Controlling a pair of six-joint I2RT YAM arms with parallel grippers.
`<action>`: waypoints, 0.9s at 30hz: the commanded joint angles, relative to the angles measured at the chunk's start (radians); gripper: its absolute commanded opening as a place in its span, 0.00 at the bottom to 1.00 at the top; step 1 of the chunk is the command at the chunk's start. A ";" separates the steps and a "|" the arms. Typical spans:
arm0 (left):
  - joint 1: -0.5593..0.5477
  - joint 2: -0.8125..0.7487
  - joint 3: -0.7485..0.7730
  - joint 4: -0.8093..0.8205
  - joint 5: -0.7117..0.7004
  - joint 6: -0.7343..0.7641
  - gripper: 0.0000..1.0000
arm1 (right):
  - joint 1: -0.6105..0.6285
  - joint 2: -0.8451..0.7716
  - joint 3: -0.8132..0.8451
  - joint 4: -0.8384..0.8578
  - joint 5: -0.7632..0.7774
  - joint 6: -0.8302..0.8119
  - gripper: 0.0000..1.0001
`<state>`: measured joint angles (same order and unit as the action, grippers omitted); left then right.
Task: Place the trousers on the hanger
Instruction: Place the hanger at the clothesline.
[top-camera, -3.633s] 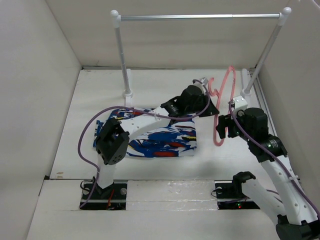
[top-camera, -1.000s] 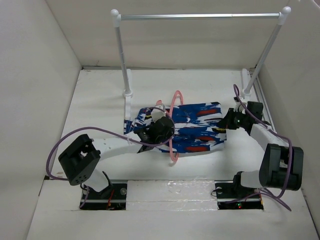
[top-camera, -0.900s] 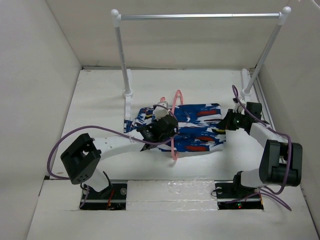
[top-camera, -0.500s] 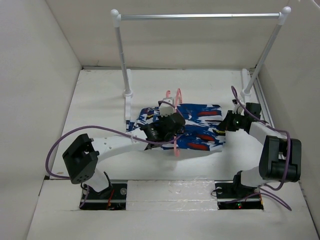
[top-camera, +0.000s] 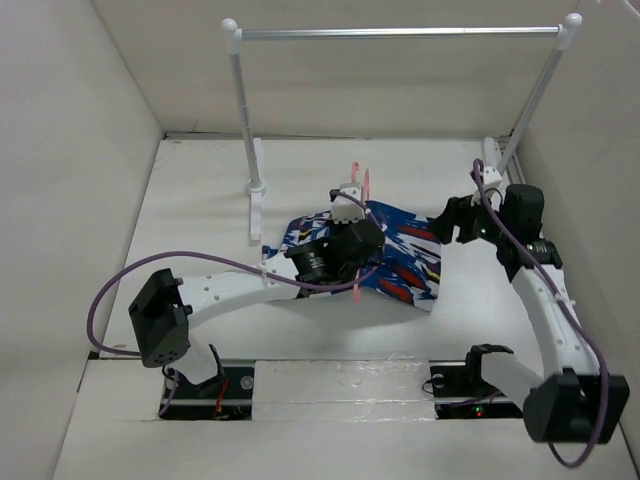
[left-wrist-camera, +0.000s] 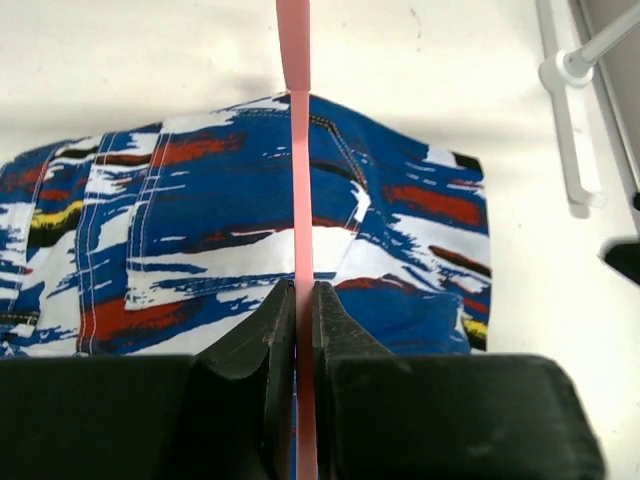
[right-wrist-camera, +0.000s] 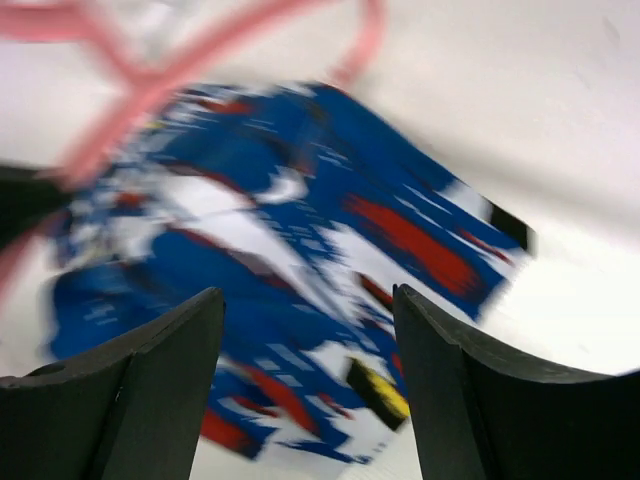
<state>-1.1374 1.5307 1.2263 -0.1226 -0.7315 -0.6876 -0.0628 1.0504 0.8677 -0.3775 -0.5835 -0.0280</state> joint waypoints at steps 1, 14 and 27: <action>-0.005 -0.017 0.098 0.115 -0.051 0.040 0.00 | 0.130 -0.124 0.027 -0.040 -0.058 0.133 0.74; -0.005 -0.050 0.124 0.205 0.015 0.020 0.00 | 0.728 -0.155 -0.187 0.537 0.105 0.666 0.88; -0.005 -0.142 0.125 0.153 0.057 -0.021 0.00 | 0.770 -0.086 -0.164 0.597 0.290 0.689 0.48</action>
<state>-1.1343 1.4982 1.2911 -0.0616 -0.6773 -0.6762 0.7010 0.9550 0.6655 0.1417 -0.3756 0.6399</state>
